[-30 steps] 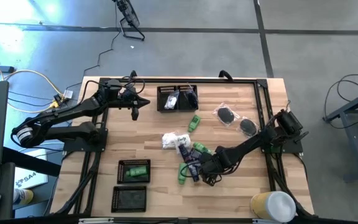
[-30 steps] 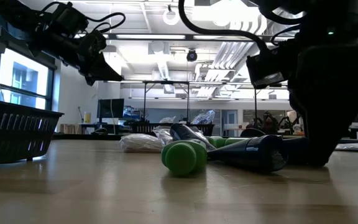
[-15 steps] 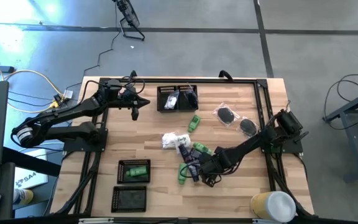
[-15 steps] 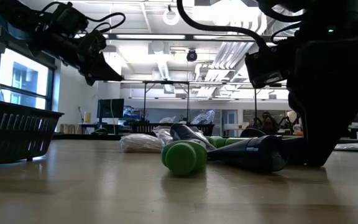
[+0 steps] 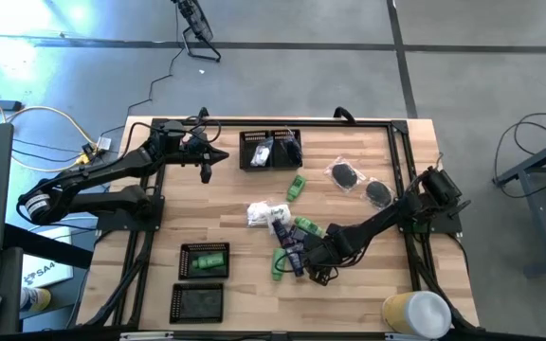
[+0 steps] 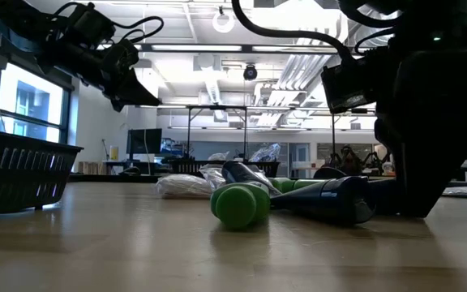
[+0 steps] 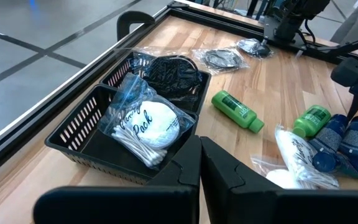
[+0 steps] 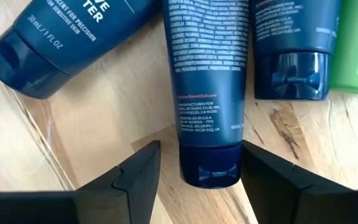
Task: Pick & Place Travel size toiletries
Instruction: Put the dark blue shave cream into the bottom left basket
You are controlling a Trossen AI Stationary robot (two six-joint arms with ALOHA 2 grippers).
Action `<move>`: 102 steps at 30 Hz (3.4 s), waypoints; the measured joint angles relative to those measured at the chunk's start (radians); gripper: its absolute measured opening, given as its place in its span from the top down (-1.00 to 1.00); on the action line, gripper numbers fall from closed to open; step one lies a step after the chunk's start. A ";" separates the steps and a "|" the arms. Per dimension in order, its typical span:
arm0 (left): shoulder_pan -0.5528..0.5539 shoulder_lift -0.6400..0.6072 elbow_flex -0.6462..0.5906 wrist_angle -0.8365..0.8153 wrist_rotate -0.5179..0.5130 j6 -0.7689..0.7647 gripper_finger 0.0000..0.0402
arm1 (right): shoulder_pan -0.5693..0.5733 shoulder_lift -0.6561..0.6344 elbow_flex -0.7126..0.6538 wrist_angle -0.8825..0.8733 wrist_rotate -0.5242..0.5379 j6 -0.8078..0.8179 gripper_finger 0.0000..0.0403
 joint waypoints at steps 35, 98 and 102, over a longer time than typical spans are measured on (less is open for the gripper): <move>0.000 0.000 0.000 0.000 -0.054 0.000 1.00 | -0.093 -0.045 -0.003 -0.076 -0.017 -0.131 -0.01; 0.000 0.000 0.000 0.000 -0.053 0.000 1.00 | -0.083 -0.047 -0.001 0.029 -0.045 -0.156 -0.01; 0.000 0.000 0.000 0.000 -0.053 0.000 1.00 | -0.082 -0.046 -0.001 -0.019 -0.082 -0.157 -0.01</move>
